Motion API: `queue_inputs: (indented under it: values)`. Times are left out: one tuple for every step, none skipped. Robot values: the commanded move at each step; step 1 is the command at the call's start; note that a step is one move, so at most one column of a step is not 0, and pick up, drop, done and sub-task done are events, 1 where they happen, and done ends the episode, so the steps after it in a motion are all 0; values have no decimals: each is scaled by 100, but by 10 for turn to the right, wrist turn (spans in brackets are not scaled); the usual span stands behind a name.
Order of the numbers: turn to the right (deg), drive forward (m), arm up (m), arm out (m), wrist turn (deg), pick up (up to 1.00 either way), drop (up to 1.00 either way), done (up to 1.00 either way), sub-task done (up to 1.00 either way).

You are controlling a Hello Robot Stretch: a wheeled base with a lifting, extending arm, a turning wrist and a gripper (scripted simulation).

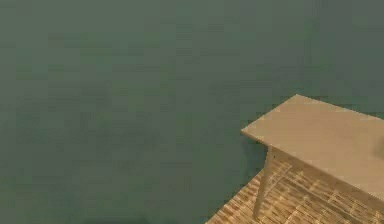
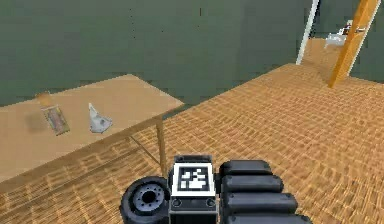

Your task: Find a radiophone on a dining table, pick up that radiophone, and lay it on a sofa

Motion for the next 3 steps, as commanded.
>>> queue_inputs:
  values:
    - [-360,0,0,0,0,0,0,0,0]
    - [300,0,0,0,0,0,0,0,0]
    - [-270,0,0,0,0,0,0,0,0]
